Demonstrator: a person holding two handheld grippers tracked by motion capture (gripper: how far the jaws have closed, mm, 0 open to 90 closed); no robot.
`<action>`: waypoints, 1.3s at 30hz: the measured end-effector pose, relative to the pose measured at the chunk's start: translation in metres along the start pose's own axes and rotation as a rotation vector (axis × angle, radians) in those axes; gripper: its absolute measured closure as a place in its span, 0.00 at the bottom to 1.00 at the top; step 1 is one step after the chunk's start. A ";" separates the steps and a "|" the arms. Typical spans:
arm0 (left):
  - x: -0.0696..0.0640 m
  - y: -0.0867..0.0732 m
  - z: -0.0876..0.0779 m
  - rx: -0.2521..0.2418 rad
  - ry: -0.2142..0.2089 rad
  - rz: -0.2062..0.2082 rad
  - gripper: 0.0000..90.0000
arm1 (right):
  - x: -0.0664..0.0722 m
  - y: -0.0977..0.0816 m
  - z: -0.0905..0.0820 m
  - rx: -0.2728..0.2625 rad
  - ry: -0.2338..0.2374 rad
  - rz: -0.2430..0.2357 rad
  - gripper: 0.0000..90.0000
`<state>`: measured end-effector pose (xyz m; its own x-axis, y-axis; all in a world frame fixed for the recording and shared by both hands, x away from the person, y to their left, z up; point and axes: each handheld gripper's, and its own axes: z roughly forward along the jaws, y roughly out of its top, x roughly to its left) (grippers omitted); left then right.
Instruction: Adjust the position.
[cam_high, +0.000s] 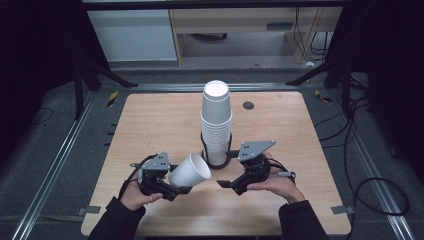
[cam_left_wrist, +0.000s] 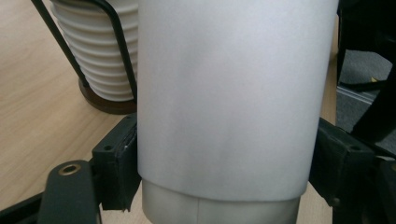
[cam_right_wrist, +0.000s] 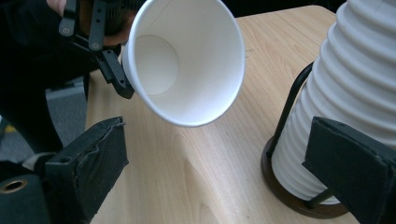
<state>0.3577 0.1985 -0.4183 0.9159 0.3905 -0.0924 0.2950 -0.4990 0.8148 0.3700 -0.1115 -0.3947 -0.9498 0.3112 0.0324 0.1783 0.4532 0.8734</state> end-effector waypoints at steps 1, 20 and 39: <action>0.000 0.000 -0.001 -0.010 -0.001 -0.001 0.24 | 0.001 -0.002 0.000 -0.009 -0.002 0.012 0.06; -0.013 0.004 0.008 -0.080 -0.004 0.029 0.24 | 0.004 -0.011 0.021 -0.130 0.088 0.163 0.05; -0.027 0.008 0.019 -0.078 -0.019 0.074 0.24 | 0.011 -0.007 0.042 -0.137 0.163 0.180 0.05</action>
<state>0.3400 0.1691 -0.4197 0.9396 0.3399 -0.0404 0.2050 -0.4642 0.8617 0.3695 -0.0761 -0.4210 -0.9369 0.2328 0.2607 0.3217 0.2824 0.9037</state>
